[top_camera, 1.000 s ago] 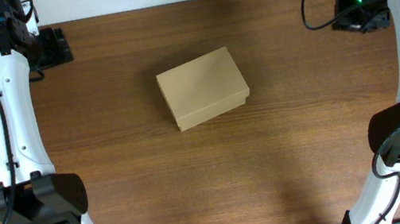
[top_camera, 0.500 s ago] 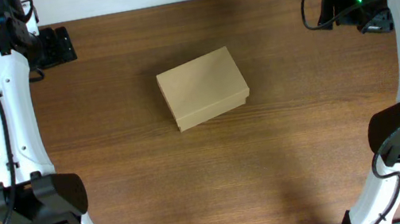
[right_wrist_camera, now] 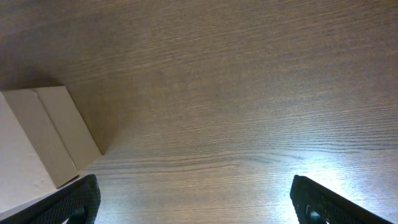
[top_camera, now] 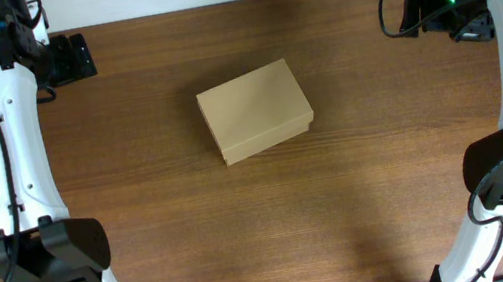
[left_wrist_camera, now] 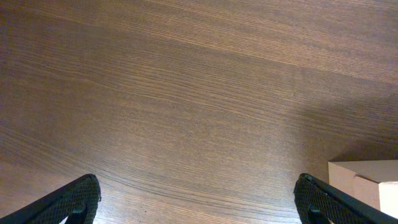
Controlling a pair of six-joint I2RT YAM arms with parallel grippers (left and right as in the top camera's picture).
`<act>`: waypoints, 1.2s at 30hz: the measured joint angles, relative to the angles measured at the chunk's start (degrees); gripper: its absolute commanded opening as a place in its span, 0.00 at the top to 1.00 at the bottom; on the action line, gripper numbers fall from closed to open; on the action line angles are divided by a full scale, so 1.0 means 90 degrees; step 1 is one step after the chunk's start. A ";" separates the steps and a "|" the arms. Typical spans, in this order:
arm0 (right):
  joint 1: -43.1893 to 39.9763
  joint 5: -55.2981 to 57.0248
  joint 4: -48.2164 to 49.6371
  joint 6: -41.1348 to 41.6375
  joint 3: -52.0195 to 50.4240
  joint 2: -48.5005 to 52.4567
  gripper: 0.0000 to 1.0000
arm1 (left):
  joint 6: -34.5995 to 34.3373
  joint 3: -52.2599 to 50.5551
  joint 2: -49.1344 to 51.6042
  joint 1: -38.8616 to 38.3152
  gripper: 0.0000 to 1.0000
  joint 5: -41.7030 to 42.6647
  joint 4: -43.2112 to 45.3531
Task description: Pack container
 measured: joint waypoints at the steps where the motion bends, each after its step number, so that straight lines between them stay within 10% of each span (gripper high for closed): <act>1: 0.0002 0.0000 0.0002 0.0000 0.0000 0.0000 0.01 | 0.0000 0.0000 0.0000 0.0000 0.01 0.0000 0.0000; 18: 0.1416 0.0284 0.0850 -0.0126 -0.0527 -0.1549 0.01 | 0.0002 0.0000 0.0000 0.0000 0.00 0.0000 0.0000; 36: 0.1734 0.0544 0.6074 -0.0175 -0.8276 -0.8993 0.01 | 0.0002 0.0000 0.0000 0.0000 0.01 0.0000 -0.0012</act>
